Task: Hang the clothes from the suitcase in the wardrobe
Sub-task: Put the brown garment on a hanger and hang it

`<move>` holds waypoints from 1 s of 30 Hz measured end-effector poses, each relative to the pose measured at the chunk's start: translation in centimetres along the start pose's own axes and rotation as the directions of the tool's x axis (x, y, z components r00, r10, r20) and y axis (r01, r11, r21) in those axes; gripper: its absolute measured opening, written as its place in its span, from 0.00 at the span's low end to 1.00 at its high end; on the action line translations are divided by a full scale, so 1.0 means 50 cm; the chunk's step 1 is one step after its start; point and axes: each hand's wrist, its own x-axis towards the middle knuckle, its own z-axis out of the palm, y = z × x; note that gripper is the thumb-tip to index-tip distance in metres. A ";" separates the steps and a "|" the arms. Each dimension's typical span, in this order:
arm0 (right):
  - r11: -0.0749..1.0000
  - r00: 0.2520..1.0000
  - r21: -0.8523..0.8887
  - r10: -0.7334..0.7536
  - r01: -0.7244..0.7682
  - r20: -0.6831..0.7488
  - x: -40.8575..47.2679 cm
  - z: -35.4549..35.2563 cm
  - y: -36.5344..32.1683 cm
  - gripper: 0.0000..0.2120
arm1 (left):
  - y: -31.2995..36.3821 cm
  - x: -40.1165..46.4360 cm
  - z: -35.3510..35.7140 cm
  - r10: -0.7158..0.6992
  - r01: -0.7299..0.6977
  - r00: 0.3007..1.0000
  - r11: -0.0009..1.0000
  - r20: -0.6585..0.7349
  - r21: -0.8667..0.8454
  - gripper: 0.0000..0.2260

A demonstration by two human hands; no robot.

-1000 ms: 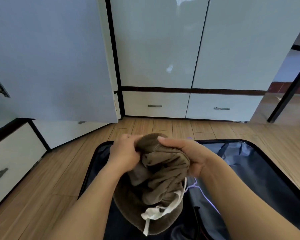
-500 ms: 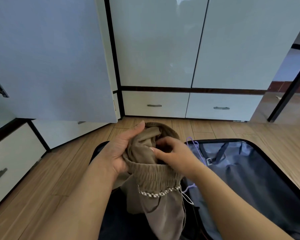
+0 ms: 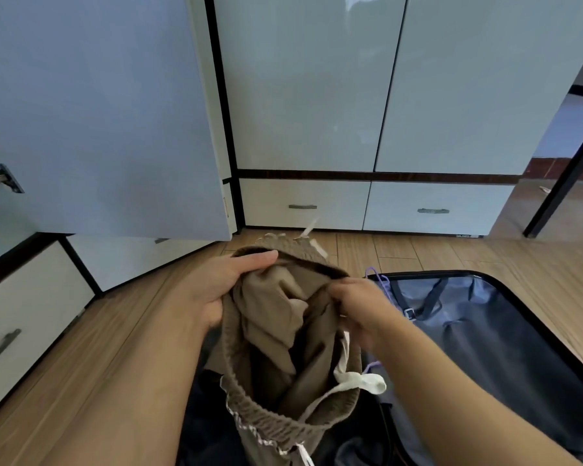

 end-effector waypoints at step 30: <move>0.699 0.914 -0.595 -0.241 0.397 0.327 -0.020 0.013 -0.025 0.17 | -0.016 0.033 0.058 -0.044 0.045 0.982 0.999 -0.182 0.004 0.12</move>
